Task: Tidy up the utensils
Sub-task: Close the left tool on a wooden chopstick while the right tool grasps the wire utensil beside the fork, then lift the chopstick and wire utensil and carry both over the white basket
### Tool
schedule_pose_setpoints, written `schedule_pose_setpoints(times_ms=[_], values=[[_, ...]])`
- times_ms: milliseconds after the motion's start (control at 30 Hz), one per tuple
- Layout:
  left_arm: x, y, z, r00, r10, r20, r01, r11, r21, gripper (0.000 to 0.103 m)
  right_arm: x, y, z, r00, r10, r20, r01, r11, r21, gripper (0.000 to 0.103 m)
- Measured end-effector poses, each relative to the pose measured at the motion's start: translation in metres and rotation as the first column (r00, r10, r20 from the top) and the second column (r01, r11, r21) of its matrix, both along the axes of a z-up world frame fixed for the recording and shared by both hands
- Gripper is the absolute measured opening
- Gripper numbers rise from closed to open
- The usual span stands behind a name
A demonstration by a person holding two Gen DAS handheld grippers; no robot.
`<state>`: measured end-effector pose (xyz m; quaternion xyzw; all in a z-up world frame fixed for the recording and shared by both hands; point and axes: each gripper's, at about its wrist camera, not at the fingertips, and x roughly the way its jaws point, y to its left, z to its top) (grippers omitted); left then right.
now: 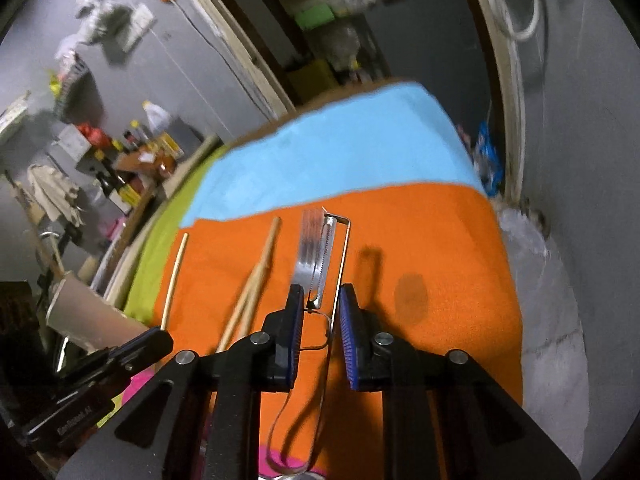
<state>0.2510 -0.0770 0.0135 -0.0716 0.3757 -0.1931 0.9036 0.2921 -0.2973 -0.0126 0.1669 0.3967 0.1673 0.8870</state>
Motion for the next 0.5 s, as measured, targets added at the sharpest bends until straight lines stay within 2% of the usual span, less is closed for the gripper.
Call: schedule_pose_setpoints(times_ms=[133, 267, 400, 500], values=[[-0.015, 0.003, 0.012, 0.995, 0.002, 0.101, 0.002, 0.999, -0.035, 0.002, -0.024, 0.011, 0.018, 0.99, 0.0, 0.144, 0.004, 1.0, -0.026, 0.014], [-0.03, 0.007, 0.025, 0.979, 0.012, 0.204, -0.001, 0.999, -0.05, 0.002, -0.049, 0.024, 0.034, 0.959, 0.003, 0.285, 0.013, 0.998, -0.054, 0.014], [-0.042, 0.008, 0.034, 0.967, 0.027, 0.255, -0.011, 0.998, -0.065, 0.002, -0.069, 0.038, 0.047, 0.921, 0.022, 0.388, 0.018, 0.995, -0.099, 0.014], [-0.053, 0.012, 0.043, 0.952, 0.041, 0.302, -0.013, 0.996, -0.093, 0.002, -0.078, 0.045, 0.057, 0.901, 0.028, 0.434, 0.019, 0.994, -0.103, 0.014]])
